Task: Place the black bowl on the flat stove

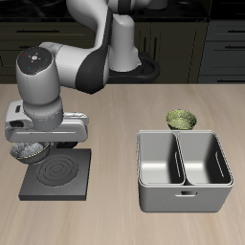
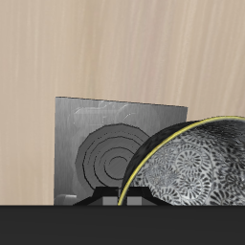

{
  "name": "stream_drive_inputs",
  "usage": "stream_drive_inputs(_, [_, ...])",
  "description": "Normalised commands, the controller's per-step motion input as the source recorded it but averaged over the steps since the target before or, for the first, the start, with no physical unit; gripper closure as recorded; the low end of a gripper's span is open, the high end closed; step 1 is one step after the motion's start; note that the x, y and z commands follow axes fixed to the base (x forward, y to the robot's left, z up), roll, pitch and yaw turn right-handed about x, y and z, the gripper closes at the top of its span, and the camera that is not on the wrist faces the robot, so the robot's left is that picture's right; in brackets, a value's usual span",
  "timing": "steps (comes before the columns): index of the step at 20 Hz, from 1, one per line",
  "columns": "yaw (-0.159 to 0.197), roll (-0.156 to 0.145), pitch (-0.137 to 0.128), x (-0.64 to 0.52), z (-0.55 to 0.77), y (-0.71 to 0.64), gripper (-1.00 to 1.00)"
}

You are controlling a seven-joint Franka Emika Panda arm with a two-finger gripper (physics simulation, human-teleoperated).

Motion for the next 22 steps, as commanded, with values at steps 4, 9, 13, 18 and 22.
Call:
stream_drive_inputs(4, [-0.016,0.016,0.045,0.01,-0.29,0.11,1.00])
stream_drive_inputs(9, [-0.011,0.000,0.042,-0.02,-0.31,0.13,1.00])
stream_drive_inputs(13, [-0.011,-0.039,0.062,-0.03,-0.34,-0.02,1.00])
stream_drive_inputs(18, [-0.007,-0.074,0.097,-0.06,-0.40,0.00,-1.00])
stream_drive_inputs(22, [-0.029,-0.004,0.051,-0.11,-0.13,0.15,-1.00])
